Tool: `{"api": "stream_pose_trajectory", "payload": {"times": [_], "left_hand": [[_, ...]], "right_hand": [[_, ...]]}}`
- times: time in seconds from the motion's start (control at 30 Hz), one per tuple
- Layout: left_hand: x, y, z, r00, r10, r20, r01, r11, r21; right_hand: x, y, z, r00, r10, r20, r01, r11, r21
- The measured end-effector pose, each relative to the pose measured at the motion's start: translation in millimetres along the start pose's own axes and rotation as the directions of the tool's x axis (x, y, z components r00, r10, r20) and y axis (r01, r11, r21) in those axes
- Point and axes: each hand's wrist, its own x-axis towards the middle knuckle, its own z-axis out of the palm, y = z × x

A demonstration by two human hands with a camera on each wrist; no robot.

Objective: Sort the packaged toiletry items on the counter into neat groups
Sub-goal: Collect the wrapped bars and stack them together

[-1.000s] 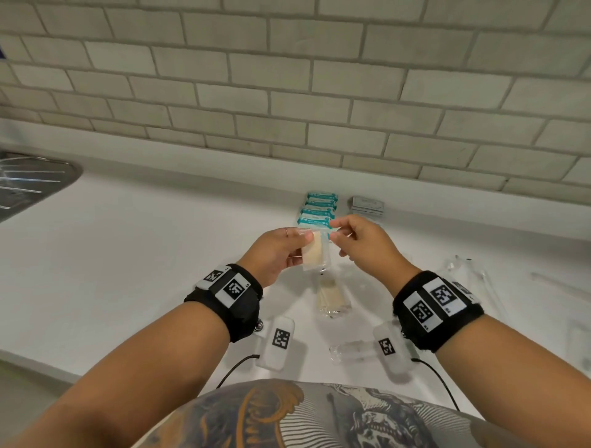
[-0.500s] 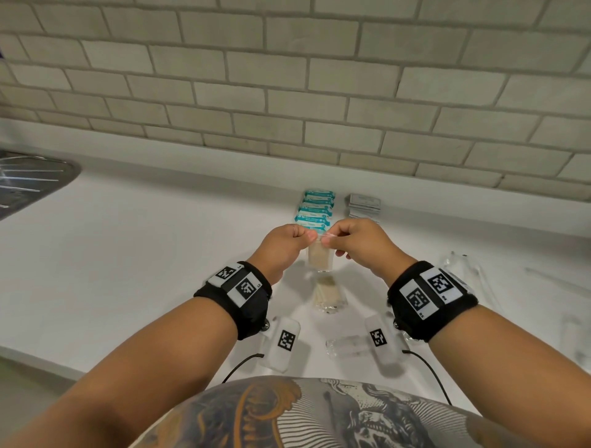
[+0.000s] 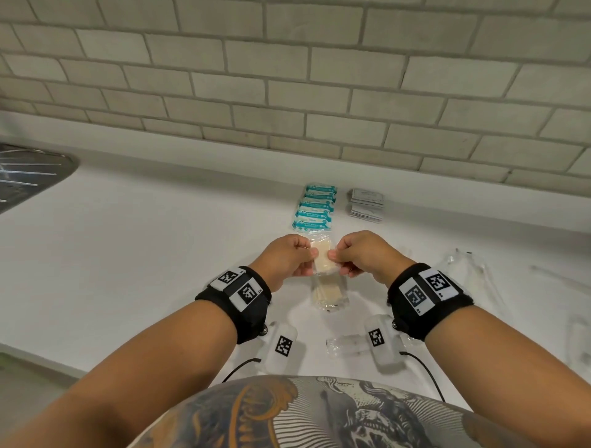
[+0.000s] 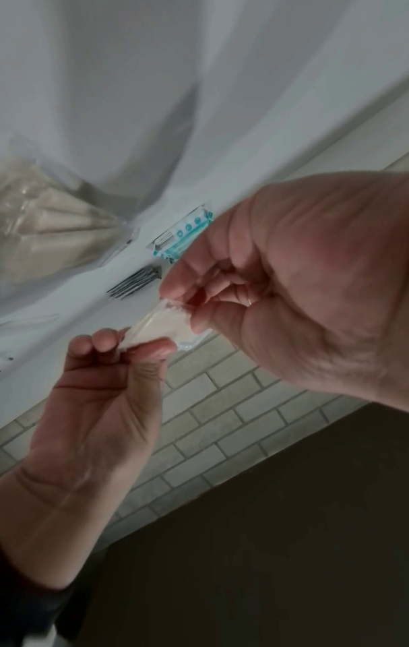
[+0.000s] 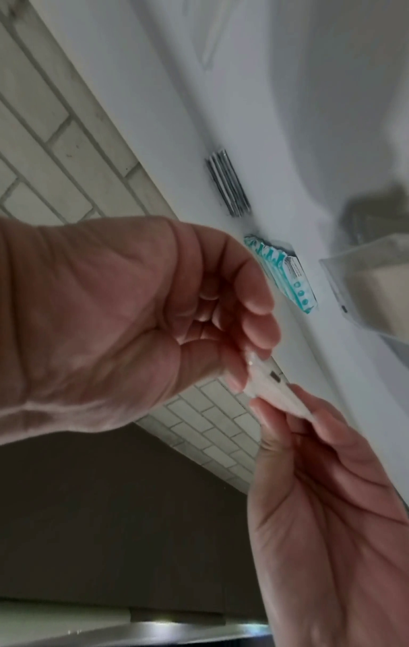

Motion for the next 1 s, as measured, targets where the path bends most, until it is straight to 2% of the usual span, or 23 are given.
{"api": "stream_pose_trajectory", "payload": {"times": [0.13, 0.23, 0.33, 0.43, 0.5, 0.57, 0.63, 0.7, 0.73, 0.8, 0.9, 1.0], "left_hand": [[2, -1, 1, 0.999, 0.004, 0.034, -0.002, 0.999, -0.053], [4, -1, 2, 0.999, 0.029, 0.033, -0.025, 0.991, -0.131], [5, 0, 1, 0.999, 0.041, 0.031, -0.036, 0.988, -0.150], [5, -1, 2, 0.998, 0.026, 0.050, -0.018, 0.987, -0.161], [6, -2, 1, 0.999, -0.015, 0.049, 0.019, 0.996, -0.090], [8, -5, 0, 0.996, -0.085, 0.024, 0.083, 0.993, 0.081], [9, -10, 0, 0.984, -0.176, 0.006, 0.169, 0.955, 0.243], [9, -15, 3, 0.957, -0.288, 0.029, 0.264, 0.910, 0.320], [7, -17, 6, 0.939, -0.342, 0.046, 0.311, 0.897, 0.314], [7, -22, 12, 0.922, -0.385, 0.047, 0.357, 0.889, 0.286], [9, -27, 21, 0.927, -0.374, 0.035, 0.354, 0.901, 0.251], [12, -29, 24, 0.922, -0.385, 0.035, 0.372, 0.907, 0.199]], "right_hand": [[1, -4, 2, 0.999, -0.042, 0.019, 0.044, 0.994, -0.105], [0, -3, 4, 0.996, -0.073, 0.058, 0.080, 0.990, -0.116], [0, -1, 3, 0.990, -0.064, 0.123, 0.080, 0.988, -0.134], [-2, -2, 5, 0.991, -0.043, 0.124, 0.067, 0.978, -0.198], [-3, -4, 4, 0.994, -0.009, 0.110, 0.036, 0.969, -0.244], [-4, -1, 3, 0.989, 0.078, 0.124, -0.034, 0.946, -0.322], [-2, 6, 2, 0.967, 0.205, 0.152, -0.121, 0.893, -0.433], [-2, 15, 0, 0.955, 0.281, 0.092, -0.202, 0.848, -0.491], [1, 22, 0, 0.953, 0.299, 0.048, -0.242, 0.847, -0.473], [5, 32, 1, 0.927, 0.375, 0.003, -0.354, 0.877, -0.324], [8, 41, 12, 0.877, 0.477, 0.046, -0.467, 0.872, -0.145], [10, 36, 23, 0.851, 0.521, 0.063, -0.514, 0.852, -0.101]]}}
